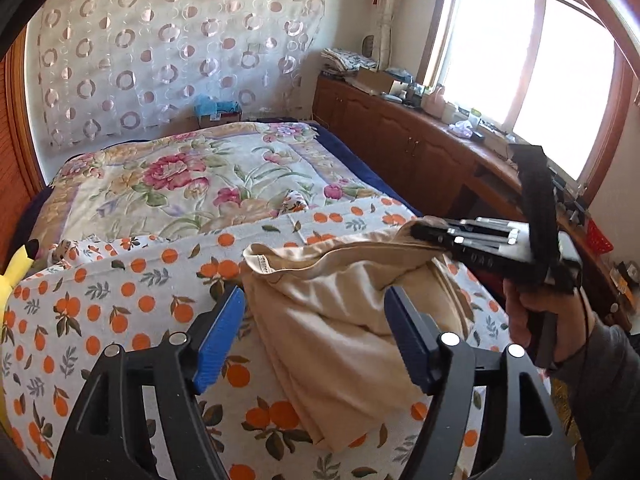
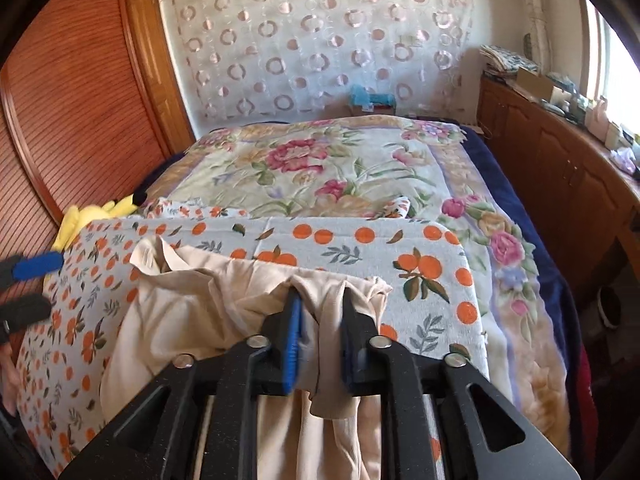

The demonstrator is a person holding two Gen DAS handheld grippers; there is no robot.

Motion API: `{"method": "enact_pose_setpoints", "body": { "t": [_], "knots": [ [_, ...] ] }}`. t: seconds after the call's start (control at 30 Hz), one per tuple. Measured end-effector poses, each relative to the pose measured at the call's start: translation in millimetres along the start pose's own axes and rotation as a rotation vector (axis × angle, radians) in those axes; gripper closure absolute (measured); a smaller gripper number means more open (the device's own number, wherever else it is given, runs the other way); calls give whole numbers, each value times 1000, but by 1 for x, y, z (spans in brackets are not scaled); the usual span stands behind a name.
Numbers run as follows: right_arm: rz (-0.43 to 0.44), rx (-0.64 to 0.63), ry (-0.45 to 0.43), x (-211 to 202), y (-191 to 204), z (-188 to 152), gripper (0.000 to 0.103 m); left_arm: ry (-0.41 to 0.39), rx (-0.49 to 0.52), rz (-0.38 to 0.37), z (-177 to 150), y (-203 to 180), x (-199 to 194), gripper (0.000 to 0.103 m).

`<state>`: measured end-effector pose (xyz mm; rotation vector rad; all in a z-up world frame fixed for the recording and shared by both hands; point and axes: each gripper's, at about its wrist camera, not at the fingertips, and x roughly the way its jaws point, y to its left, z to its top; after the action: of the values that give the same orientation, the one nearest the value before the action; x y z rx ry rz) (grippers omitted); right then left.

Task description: Fold small clothes

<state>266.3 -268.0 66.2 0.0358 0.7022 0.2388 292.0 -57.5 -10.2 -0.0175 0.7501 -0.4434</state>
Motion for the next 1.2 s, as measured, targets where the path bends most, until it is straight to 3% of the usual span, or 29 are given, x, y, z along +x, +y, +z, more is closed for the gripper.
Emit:
{"method": "enact_pose_setpoints", "body": {
  "t": [0.13, 0.17, 0.37, 0.6, 0.9, 1.07, 1.13, 1.2],
  "knots": [
    [5, 20, -52, -9, -9, 8, 50, 21, 7, 11, -8, -3, 3, 29],
    [-6, 21, -69, -18, -14, 2, 47, 33, 8, 11, -11, -4, 6, 29],
    [-20, -62, -65, -37, -13, -31, 47, 80, 19, 19, -21, -9, 21, 29],
    [36, -94, 77, -18, -12, -71, 51, 130, -20, 22, -31, -8, 50, 29],
    [50, -84, 82, 15, -11, -24, 51, 147, -28, 22, -24, 0, 67, 29],
    [-25, -70, 48, 40, -27, -1, 51, 135, -9, 25, -11, 9, 75, 29],
    [-96, -68, 48, 48, -32, 2, 51, 139, -6, 28, -7, 13, 79, 29],
    [-73, -42, 51, 48, -41, 1, 51, 137, -5, 23, -5, 18, 82, 29]
  ]
}}
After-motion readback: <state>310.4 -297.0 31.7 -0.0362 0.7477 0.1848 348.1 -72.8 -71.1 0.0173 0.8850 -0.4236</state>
